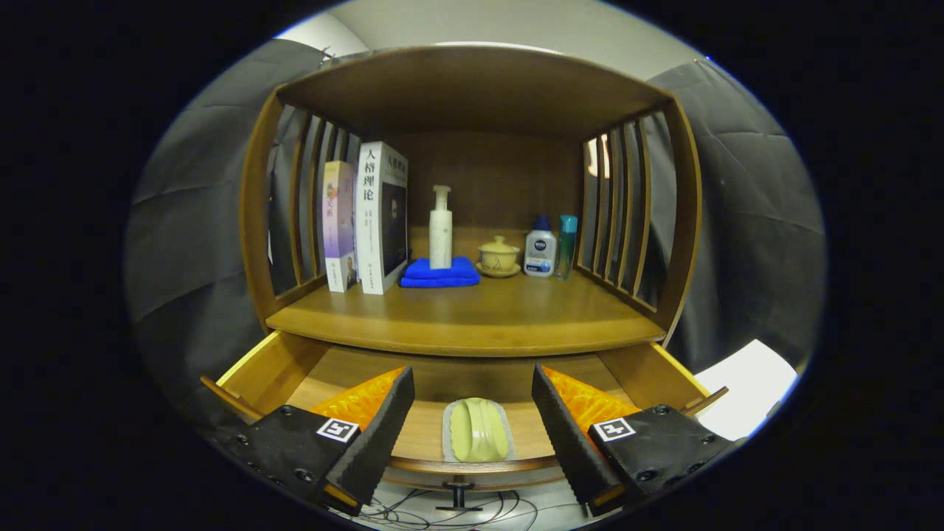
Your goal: Pull open the drawer, take out the items inside it, and place them on the countertop above the cabinet.
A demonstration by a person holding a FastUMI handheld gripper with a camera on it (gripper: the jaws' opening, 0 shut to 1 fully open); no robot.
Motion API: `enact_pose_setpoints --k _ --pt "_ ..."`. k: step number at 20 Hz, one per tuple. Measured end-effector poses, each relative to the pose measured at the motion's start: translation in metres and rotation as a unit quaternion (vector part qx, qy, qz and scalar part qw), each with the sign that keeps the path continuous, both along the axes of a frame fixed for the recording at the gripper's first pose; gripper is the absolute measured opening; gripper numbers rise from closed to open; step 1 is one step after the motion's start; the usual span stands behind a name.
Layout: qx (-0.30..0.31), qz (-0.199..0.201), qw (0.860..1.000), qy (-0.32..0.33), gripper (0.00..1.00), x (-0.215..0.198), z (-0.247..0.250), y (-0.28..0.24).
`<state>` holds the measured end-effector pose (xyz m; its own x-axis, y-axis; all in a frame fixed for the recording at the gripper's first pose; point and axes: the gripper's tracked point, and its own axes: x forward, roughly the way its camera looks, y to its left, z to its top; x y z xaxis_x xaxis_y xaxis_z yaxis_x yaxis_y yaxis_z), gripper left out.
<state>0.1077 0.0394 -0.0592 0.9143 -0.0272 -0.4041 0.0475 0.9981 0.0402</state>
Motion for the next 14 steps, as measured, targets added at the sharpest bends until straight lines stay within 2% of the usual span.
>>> enact_pose_setpoints --k 7,9,14 --pt "0.005 -0.026 0.993 0.119 1.00 0.019 -0.055 -0.013" --pt "0.022 -0.020 0.989 0.147 1.00 0.026 -0.070 -0.008" --pt "0.005 0.000 0.977 0.213 1.00 0.032 -0.098 0.000"
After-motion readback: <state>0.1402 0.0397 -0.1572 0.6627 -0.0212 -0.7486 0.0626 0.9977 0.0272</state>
